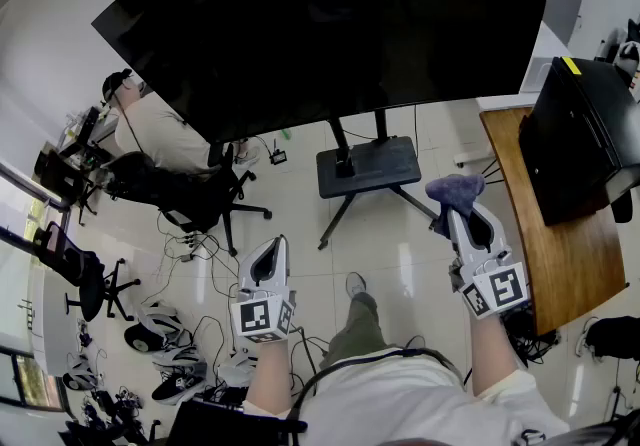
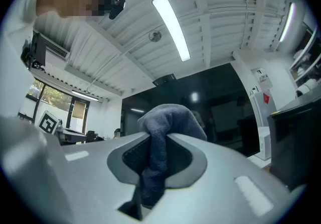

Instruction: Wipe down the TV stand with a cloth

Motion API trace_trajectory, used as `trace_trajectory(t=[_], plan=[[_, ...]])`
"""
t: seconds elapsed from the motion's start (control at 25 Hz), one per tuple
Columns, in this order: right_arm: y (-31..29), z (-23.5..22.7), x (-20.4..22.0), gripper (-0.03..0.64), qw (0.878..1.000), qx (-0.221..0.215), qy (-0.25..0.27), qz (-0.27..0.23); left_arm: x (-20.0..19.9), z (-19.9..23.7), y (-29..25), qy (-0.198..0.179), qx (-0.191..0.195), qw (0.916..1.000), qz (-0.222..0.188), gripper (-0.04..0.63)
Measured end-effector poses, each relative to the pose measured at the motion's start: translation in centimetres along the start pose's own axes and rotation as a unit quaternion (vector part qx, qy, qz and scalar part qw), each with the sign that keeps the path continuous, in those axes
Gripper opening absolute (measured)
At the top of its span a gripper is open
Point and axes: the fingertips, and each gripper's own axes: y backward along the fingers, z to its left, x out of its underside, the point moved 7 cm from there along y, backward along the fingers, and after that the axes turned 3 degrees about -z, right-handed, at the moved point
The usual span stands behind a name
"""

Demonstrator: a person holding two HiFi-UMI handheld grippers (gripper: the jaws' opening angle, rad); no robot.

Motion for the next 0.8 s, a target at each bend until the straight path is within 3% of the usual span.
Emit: trace_trajectory(t=[0.28,0.48,0.64,0.8], plan=[[-16.0,2.4,8.1,0.058,0.999,0.023,0.028,0.009,3.9,15.1,-11.8,-0.012,0.008,0.9996,-0.025,0.241],[-27.9,1.1,17.5,0.058,0.998,0.029,0.062,0.012,10.5,23.6,-22.3,-0.025,0.010,0.9988,-0.040,0.241],[-30.7,-1.6,21.5,0.058,0.996,0.029,0.084,0.009,15.1,24.4,-25.9,-0.031,0.006,0.9983,-0.050,0.241],[-29.2,-6.4,30.8,0.058,0.995,0.022,0.092,-0.017,25.5,22.2,-28.2,-0.036,-0.001,0.9970,-0.068,0.241]])
